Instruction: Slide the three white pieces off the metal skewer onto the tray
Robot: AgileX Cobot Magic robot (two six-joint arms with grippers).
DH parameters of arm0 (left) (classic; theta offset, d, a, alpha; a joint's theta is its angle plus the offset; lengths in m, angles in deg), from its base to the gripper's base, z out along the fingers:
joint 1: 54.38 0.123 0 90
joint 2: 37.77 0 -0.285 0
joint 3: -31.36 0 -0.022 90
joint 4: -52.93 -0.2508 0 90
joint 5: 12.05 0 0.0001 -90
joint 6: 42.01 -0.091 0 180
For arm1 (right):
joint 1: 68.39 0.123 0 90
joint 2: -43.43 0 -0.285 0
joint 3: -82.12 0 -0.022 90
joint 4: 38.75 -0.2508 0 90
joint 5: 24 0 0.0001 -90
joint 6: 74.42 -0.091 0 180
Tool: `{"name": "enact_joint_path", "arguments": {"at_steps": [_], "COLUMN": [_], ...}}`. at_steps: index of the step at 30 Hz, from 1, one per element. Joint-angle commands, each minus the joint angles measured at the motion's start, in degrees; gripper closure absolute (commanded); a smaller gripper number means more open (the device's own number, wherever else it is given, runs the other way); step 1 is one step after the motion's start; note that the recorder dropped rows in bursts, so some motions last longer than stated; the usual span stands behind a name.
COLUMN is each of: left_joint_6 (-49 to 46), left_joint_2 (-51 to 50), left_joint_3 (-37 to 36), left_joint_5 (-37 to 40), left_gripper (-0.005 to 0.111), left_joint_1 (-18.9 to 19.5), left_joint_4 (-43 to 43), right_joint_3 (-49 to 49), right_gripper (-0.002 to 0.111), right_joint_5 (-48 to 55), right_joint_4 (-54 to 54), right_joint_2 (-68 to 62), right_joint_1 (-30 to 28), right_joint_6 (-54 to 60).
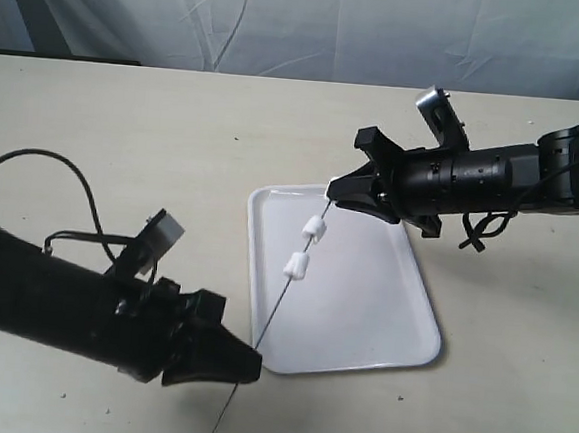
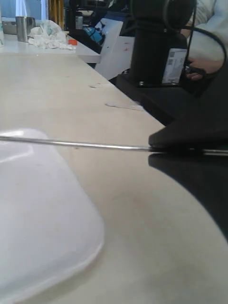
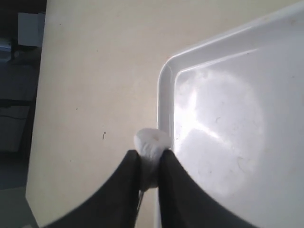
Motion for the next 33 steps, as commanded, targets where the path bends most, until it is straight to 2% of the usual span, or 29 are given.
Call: {"name": "enact_joint_path", "arguments": {"at_steps": [1,4,8,10,13,17,20,25,33], "left_joint_6": [-0.8,-0.9,-0.9,-0.1,1.9,3.7,5.1,7.1,9.0], "left_joint_2": [1.4,3.8,7.3,9.4,10.9,10.9,10.9,10.9,10.9], "left_joint_3": [-5.1,-8.4,-8.9,-8.2,-4.7,0.6,1.2,1.2,1.0], "left_joint_5": [4.0,5.6,3.1,-0.4,-7.5,-8.4,-11.0,-11.0,-9.5], "left_gripper": [0.107,0.107,0.107,0.107,0.107,0.107,0.107,0.107,0.107], "left_joint_1": [-0.2,-0.2,-0.2,-0.2,-0.2,-0.2,-0.2,-0.2,-0.2], "left_joint_4": [-1.8,-1.8,-1.8,-1.8,-1.8,-1.8,-1.8,-1.8,-1.8], "right_joint_3": [0.4,0.4,0.4,0.4,0.3,0.3,0.3,0.3,0.4], "right_gripper": [0.096,0.095,0.071,0.065,0.073,0.073,0.073,0.073,0.073], "right_joint_5": [-3.0,-2.6,0.0,0.2,3.1,5.6,6.7,6.2,6.3], "right_joint_4": [-1.9,-1.9,1.1,3.3,3.5,2.9,-0.4,-1.9,-1.9], "right_joint_2": [0.0,0.0,0.0,0.0,0.0,0.0,0.0,0.0,0.0], "right_joint_1": [-0.5,-0.5,-0.5,-0.5,-0.5,0.7,3.0,5.5,5.9], "right_joint_6": [1.8,1.9,0.1,-3.4,-3.9,-4.8,-4.7,-4.1,-3.8]}}
